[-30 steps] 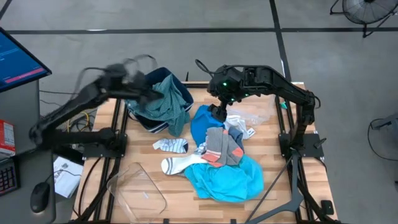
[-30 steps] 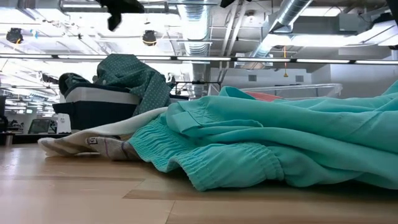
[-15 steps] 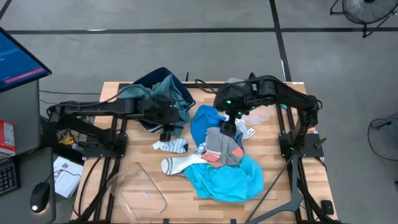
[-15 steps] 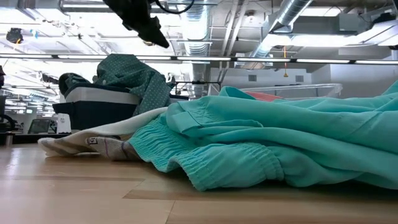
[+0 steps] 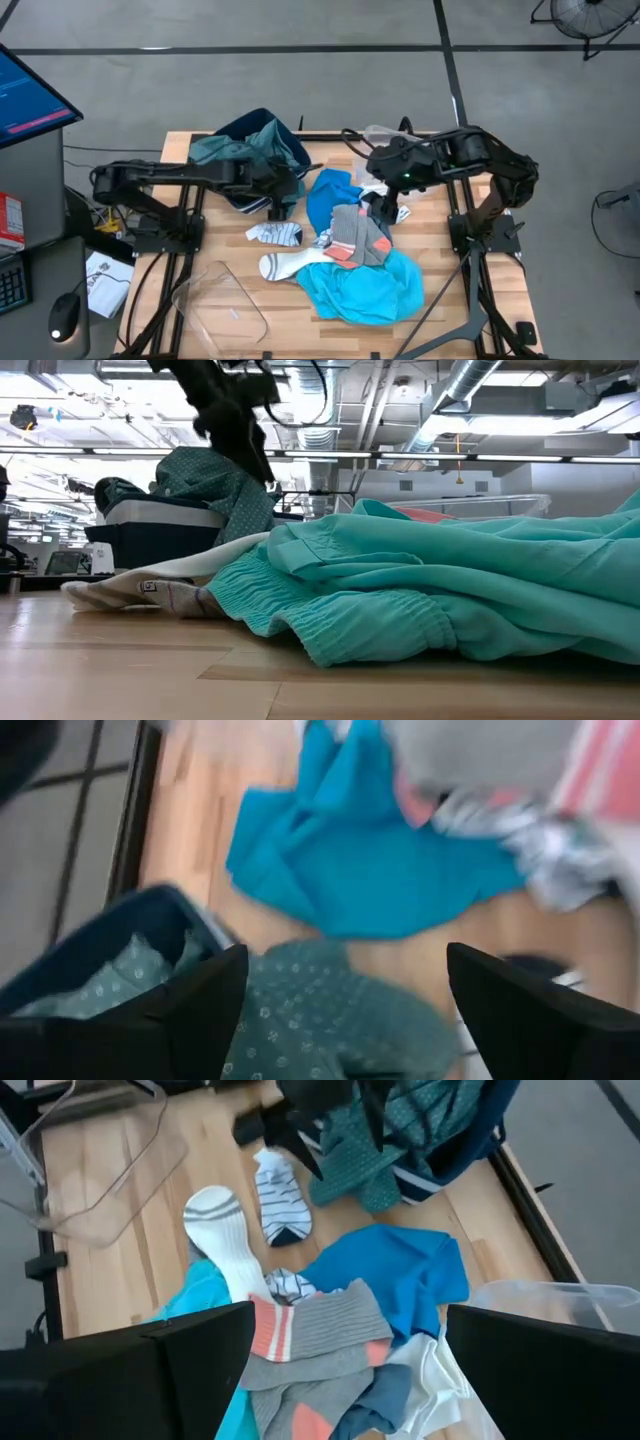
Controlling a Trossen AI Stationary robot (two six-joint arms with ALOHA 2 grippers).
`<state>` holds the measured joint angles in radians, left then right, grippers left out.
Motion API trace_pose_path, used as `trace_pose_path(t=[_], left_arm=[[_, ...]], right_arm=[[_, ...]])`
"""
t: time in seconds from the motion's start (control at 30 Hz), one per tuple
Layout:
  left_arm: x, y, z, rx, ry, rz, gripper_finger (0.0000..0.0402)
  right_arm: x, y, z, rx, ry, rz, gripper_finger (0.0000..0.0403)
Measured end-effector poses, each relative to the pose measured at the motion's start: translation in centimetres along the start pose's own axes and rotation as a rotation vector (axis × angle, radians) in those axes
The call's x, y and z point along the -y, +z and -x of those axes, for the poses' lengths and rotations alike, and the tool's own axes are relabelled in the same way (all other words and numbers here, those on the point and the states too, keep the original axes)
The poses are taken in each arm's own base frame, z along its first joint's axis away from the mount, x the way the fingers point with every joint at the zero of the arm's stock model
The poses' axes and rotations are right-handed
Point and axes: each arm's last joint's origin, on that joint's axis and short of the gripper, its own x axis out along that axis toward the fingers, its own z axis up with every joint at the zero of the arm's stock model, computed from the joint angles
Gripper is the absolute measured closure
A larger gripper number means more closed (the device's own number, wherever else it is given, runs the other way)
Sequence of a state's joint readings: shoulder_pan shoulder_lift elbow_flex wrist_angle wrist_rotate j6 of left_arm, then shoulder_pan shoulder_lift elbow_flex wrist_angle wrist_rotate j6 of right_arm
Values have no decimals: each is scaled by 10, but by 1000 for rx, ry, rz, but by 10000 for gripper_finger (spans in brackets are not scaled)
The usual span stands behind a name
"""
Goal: Pick & Place Cloths
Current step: Put the blue shirt into the blue bin
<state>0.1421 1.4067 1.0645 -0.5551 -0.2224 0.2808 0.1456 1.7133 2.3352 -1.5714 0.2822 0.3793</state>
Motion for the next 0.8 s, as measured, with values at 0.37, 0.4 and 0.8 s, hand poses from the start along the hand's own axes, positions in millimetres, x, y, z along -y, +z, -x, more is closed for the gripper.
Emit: trace_pose_path(t=[0.37, 0.4, 0.8], left_arm=[[-7, -18, 0, -222, 209, 12, 137], [-10, -20, 0, -232, 214, 21, 154], [-54, -30, 19, -157, 306, 207, 393]], right_arm=[[-11, -4, 3, 5, 14, 13, 81], [-11, -4, 2, 4, 13, 13, 81], [-11, -4, 3, 10, 14, 16, 81]])
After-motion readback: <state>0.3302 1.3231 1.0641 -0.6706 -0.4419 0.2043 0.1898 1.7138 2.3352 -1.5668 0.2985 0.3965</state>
